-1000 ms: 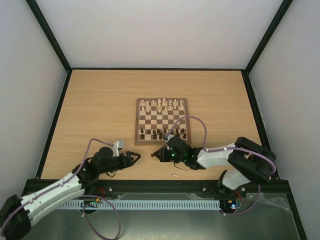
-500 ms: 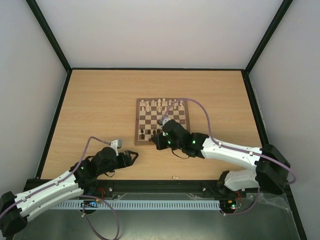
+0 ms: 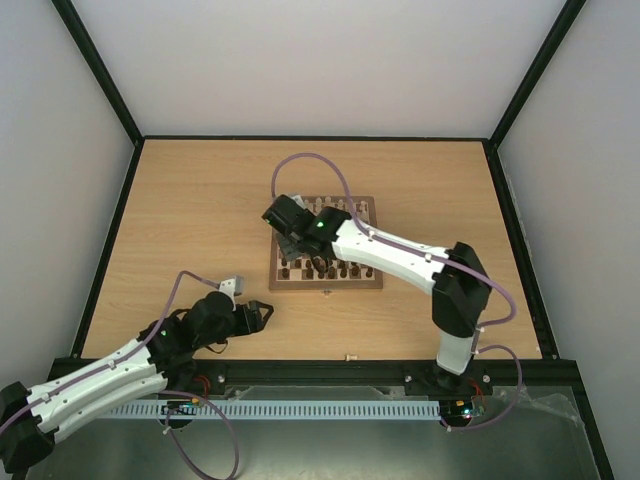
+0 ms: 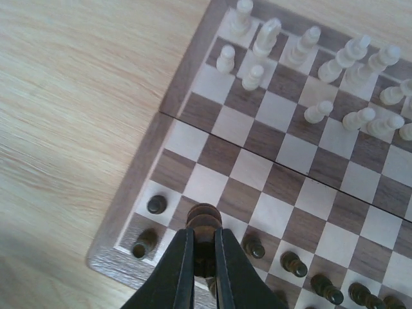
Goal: Set up the chess pieces on the board
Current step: Place the chess piece on the chessboard.
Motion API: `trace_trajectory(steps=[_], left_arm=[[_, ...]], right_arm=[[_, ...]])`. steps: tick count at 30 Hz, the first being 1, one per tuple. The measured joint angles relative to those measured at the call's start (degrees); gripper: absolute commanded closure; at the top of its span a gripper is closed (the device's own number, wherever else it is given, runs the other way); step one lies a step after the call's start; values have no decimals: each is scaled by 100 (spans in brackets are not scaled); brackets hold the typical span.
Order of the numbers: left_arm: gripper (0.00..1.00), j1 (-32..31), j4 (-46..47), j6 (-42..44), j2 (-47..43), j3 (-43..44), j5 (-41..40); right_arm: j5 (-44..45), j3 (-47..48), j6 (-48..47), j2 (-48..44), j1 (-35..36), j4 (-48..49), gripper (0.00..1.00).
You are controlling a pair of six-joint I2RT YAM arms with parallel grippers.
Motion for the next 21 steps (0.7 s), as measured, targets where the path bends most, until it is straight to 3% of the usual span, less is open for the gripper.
trace_trajectory(steps=[7,21], left_arm=[[28,105,-164,149,-125,111,35],[28,236,-177,286,-122,111,203]], right_arm=[[-103,240,-166,472,-9,-660,95],[-966,-258,-402,514,315,-651,92]])
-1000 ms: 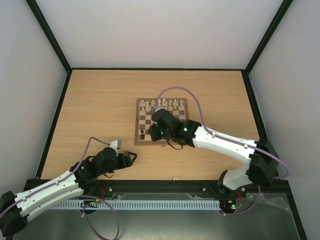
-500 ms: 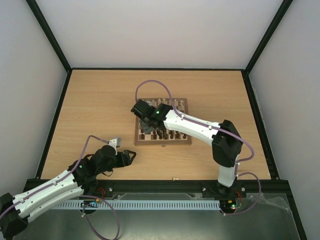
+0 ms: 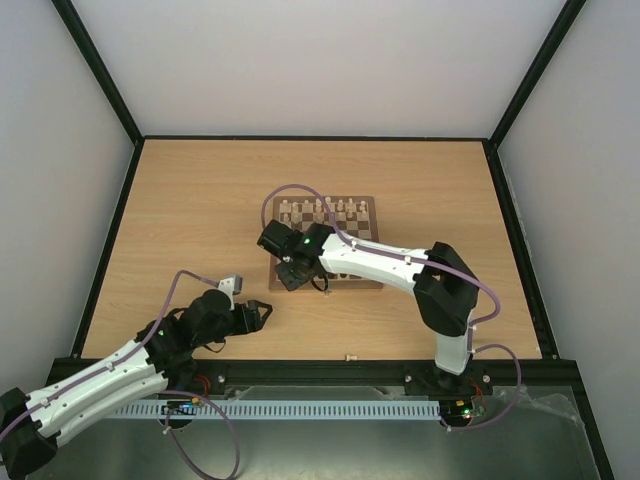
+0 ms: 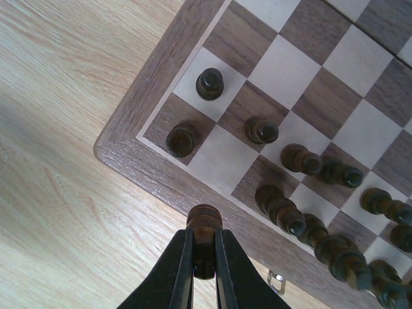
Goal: Set up the chess pieces on the board
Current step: Place the chess piece on the chessboard.
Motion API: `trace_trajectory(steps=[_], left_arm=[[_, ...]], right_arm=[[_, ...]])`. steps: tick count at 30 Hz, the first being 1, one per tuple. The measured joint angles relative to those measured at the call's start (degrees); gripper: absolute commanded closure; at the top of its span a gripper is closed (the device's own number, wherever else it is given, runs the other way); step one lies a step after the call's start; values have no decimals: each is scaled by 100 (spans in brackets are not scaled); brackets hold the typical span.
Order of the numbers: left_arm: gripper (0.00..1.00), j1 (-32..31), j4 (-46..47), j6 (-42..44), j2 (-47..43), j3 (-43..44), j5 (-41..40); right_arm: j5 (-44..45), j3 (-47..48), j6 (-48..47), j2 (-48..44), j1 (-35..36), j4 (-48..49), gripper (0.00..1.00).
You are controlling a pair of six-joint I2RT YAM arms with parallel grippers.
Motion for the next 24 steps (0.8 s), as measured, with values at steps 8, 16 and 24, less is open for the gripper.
trace_trajectory(steps=[8,16,24], left_arm=[[29,26,2,0,-2,-2,22],[29,39,2,0,-7,-2,22],[29,63,7,0,-7,-2,24]], right_arm=[[4,2,-24,356,-26,129,92],[42,9,-26,501,-170,280,90],[31,9,-39,503,-289,466,88]])
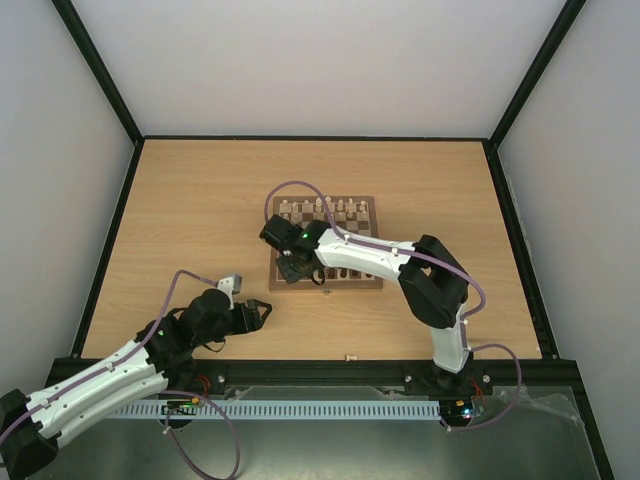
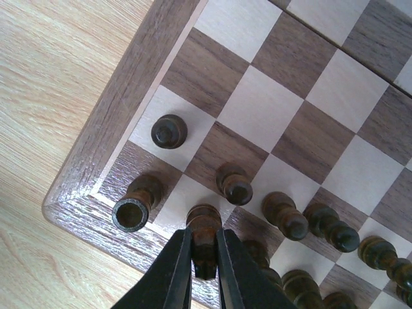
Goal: Set up the chess pieces on the board
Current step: Place the chess piece on the chessboard.
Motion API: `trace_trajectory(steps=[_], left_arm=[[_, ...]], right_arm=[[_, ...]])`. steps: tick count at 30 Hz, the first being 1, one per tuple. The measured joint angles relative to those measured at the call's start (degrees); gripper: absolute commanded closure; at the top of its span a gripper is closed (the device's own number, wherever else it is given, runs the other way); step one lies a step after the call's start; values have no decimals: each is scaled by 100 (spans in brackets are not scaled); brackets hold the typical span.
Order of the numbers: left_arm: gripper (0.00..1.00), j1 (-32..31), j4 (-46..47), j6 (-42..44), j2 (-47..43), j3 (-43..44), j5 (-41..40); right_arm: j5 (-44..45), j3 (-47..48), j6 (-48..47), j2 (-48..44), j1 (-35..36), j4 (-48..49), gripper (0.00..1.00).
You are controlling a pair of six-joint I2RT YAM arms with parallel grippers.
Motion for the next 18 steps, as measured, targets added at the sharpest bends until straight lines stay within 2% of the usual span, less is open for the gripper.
trace_trajectory(steps=[11,14,18], left_arm=[[29,22,63,0,7,-7,24],[29,24,63,0,24,-7,24],[29,28,66,2,44,-7,28]], right_arm=[[-144,0,-26,72,0,52,87],[-149,2,-31,81,0,52,82],[-164,2,-48,105,0,52,80]])
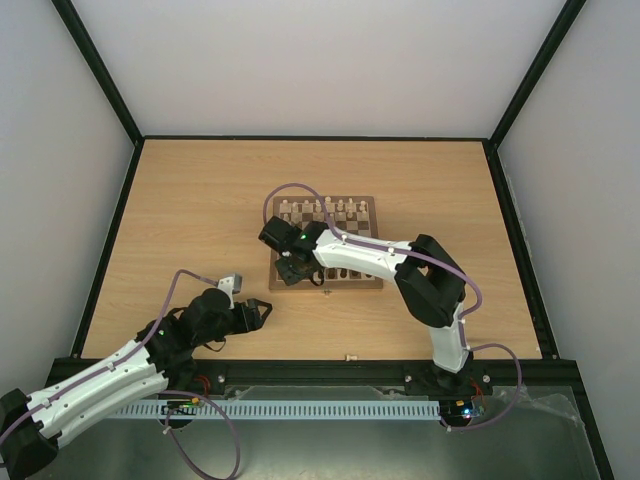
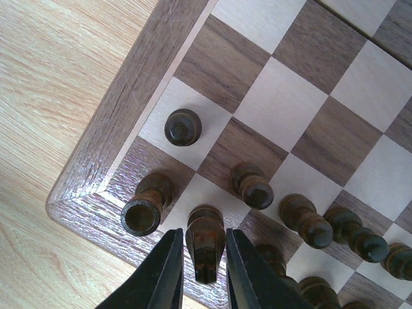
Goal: Set up the chess pieces on the board
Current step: Place the chess piece on the chessboard.
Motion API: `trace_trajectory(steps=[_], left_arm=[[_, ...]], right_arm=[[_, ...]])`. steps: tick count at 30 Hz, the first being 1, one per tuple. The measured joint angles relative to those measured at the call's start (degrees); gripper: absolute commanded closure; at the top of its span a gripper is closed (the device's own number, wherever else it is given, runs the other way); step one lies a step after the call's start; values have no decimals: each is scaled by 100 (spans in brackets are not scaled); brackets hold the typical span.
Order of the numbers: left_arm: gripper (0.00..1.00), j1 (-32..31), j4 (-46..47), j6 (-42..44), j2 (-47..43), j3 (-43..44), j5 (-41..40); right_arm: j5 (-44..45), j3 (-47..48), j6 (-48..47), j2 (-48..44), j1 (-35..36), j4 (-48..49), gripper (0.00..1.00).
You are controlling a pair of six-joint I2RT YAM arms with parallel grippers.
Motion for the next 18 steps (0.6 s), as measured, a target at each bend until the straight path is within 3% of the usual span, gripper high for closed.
trace_trajectory(steps=[11,18], left_arm=[[29,7,2,-2,35,0,35],[29,7,11,0,81,0,61]], right_arm=[[-173,-125,0,-387,2,109,69],[-332,-1580,170,-2645,131,706,60]])
